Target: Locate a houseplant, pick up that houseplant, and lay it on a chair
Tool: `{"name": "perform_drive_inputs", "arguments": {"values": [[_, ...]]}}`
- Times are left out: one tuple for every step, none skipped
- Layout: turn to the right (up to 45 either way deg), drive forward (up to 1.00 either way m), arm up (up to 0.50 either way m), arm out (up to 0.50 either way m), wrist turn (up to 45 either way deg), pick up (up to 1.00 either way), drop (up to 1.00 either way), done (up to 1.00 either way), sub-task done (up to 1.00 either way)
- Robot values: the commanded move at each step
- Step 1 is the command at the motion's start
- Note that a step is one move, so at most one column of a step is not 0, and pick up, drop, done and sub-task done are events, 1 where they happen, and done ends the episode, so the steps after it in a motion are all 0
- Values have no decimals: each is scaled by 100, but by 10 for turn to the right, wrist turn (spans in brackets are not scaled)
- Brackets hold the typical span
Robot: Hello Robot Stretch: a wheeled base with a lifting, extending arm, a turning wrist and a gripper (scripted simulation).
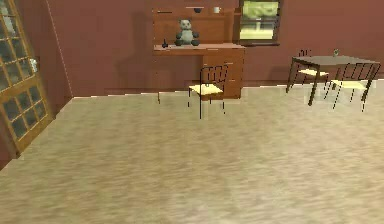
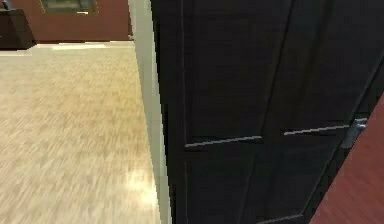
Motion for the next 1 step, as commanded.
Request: {"name": "perform_drive_inputs", "arguments": {"values": [[-30,0,0,0,0,0,0,0,0]]}}
